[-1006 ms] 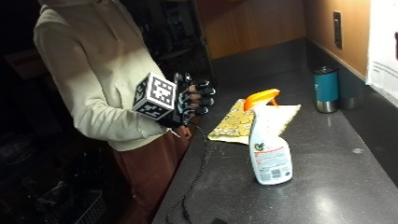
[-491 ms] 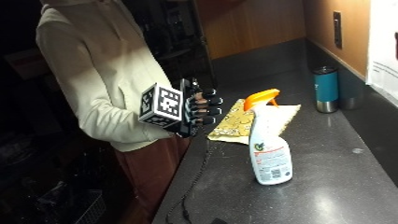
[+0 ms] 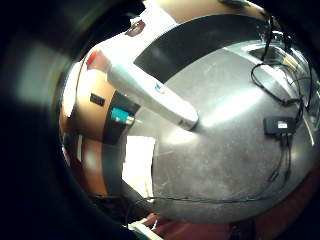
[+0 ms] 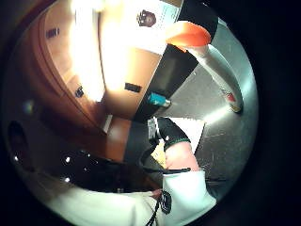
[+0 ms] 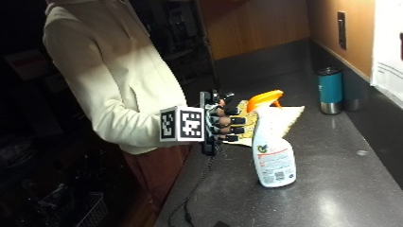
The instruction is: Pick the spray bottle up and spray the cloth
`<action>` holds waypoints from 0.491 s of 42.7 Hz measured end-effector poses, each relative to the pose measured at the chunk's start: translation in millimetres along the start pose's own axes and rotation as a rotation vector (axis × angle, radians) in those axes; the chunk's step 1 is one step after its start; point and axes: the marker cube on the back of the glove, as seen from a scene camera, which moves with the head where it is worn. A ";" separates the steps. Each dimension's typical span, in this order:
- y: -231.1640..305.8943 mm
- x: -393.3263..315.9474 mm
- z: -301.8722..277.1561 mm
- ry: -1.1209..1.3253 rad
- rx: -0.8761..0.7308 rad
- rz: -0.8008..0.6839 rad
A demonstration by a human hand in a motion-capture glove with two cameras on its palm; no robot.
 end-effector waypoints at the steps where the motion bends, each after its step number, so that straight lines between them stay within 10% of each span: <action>1: -2.1 1.7 2.1 -0.009 0.000 0.009; 21: -48.3 29.3 39.2 -0.195 0.021 0.201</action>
